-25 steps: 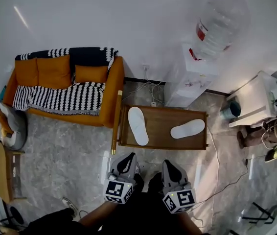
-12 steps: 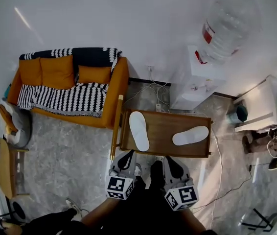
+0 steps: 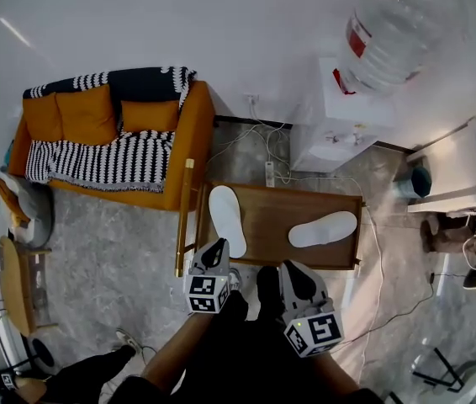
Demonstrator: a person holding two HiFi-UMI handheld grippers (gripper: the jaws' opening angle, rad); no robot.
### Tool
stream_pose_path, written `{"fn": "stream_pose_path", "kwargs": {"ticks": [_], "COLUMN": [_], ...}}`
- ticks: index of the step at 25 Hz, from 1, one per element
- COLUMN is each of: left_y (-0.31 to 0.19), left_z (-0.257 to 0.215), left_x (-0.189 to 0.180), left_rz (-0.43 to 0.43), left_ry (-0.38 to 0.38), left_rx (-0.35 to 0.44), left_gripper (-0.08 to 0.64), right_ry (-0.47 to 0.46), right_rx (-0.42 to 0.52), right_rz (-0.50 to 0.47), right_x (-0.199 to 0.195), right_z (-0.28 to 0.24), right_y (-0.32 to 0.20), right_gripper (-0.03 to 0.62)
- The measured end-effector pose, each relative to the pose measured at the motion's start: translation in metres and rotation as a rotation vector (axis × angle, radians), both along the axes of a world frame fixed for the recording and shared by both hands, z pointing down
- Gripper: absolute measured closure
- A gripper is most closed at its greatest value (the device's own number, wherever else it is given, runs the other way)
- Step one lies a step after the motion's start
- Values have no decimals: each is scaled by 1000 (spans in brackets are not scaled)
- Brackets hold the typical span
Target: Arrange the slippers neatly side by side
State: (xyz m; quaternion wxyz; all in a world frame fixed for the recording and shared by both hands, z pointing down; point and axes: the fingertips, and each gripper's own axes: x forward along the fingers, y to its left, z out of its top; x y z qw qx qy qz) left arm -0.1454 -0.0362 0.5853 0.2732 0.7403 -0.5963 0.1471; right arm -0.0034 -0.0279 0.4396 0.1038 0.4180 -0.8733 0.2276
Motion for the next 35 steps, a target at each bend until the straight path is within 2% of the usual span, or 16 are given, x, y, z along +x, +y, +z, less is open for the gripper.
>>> {"fn": "stream_pose_path", "kwargs": {"ticks": [6, 10, 17, 24, 29, 31, 35], "left_y": [-23, -26, -33, -34, -39, -40, -44], "left_z": [63, 110, 171, 211, 223, 224, 224], "left_x": [-1, -4, -14, -22, -29, -32, -31], "left_rz": [-12, -23, -48, -48, -43, -51, -41], "left_ry": [-26, -9, -58, -108, -152, -171, -193], "left_rx": [-127, -238, -357, -437, -454, -455, -453], "left_gripper": [537, 446, 426, 425, 426, 471, 506], "right_ry": [-6, -14, -7, 4, 3, 4, 2], "right_rx": [-38, -59, -93, -121, -130, -136, -137], "right_rz": [-11, -14, -4, 16, 37, 43, 51], "right_x": [8, 8, 19, 27, 32, 35, 38], "right_z": [16, 24, 41, 54, 58, 59, 60], "right_y": [-20, -28, -43, -51, -55, -54, -57], "right_gripper": [580, 580, 580, 580, 580, 580, 580]}}
